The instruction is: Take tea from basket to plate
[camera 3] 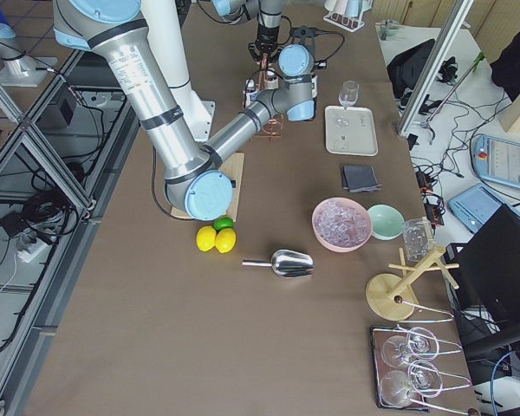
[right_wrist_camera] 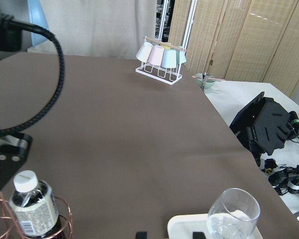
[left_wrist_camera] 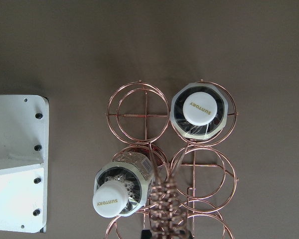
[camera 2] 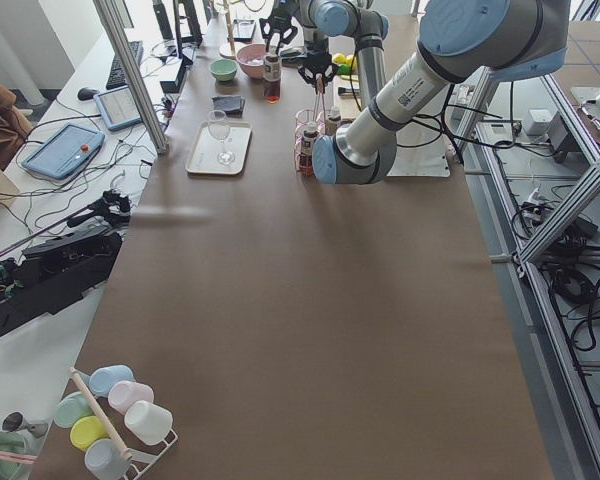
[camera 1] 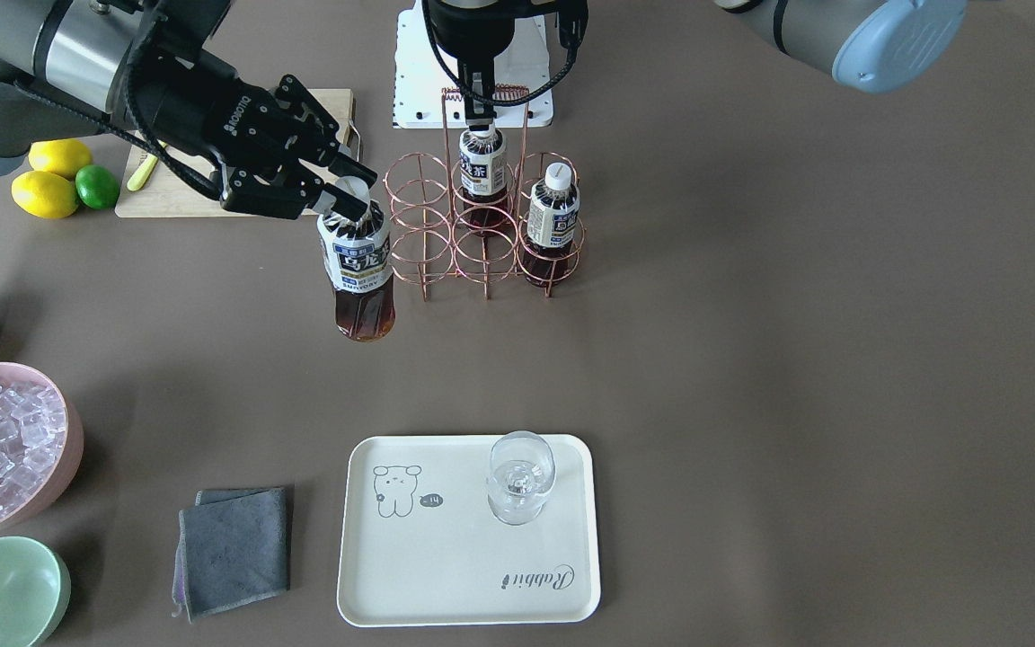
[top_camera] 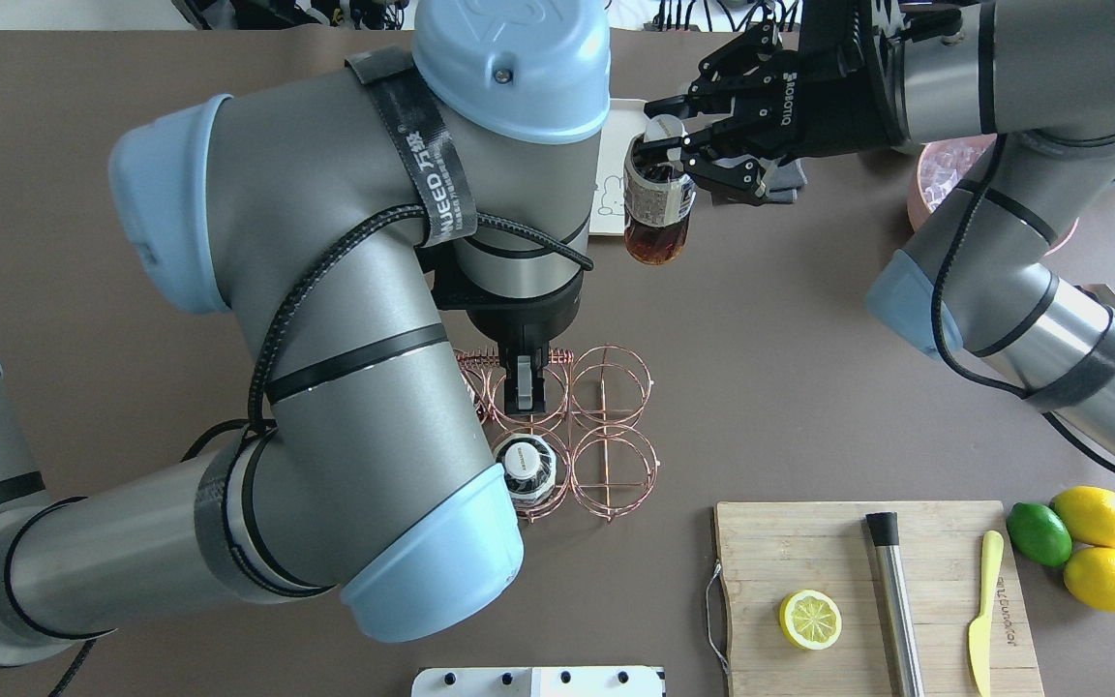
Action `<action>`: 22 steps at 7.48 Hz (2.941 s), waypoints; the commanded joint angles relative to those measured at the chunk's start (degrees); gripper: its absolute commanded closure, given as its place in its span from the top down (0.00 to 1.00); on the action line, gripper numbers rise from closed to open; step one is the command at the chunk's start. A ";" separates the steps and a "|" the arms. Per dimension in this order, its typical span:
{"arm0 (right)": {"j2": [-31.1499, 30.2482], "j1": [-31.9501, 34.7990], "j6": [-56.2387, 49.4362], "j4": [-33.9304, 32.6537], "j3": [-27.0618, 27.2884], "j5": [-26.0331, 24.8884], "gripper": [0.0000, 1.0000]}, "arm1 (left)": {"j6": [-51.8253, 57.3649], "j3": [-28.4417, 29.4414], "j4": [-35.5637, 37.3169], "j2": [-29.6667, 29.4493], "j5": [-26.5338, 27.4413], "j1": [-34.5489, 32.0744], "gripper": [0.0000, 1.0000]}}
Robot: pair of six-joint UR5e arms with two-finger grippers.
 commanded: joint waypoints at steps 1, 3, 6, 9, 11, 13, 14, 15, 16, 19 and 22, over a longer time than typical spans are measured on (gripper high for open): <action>6.77 1.22 -1.21 2.69 -12.07 -1.27 0.00 | 4.16 -0.58 0.00 1.57 -0.09 -0.06 0.00; 8.54 1.66 -0.51 11.30 -22.00 -3.29 0.00 | 11.29 -6.26 7.58 0.72 -1.31 -1.81 0.00; 11.96 1.66 6.39 20.52 -32.64 -9.95 0.00 | 19.69 -7.17 22.80 -2.98 -6.84 -12.52 0.00; 14.87 1.14 14.06 27.75 -40.66 -15.93 0.00 | 38.17 -8.58 28.82 2.61 -9.13 -27.34 0.00; 15.49 -1.49 17.23 31.70 -43.91 -20.41 0.00 | 47.74 -9.63 27.17 11.72 -9.32 -35.19 0.00; 15.49 -3.25 17.60 32.25 -44.19 -21.93 0.00 | 62.12 -8.59 20.78 22.09 -9.31 -44.22 0.00; 15.40 -3.78 17.60 32.25 -44.19 -22.63 0.00 | 69.77 -8.49 20.48 25.46 -9.23 -48.80 0.00; 15.32 -4.31 17.51 32.25 -44.19 -23.16 0.00 | 78.64 -6.06 20.13 27.40 -9.14 -51.97 0.00; 15.32 -4.75 17.25 32.25 -44.10 -23.42 0.00 | 82.82 -1.16 17.17 27.60 -9.05 -54.53 0.00; 15.05 -5.28 15.24 32.25 -44.02 -23.60 0.00 | 81.03 12.99 3.74 28.56 -8.53 -57.53 0.00; 15.49 -5.72 15.49 31.64 -43.31 -24.65 0.67 | 68.73 22.24 -9.99 27.78 -3.78 -57.19 0.00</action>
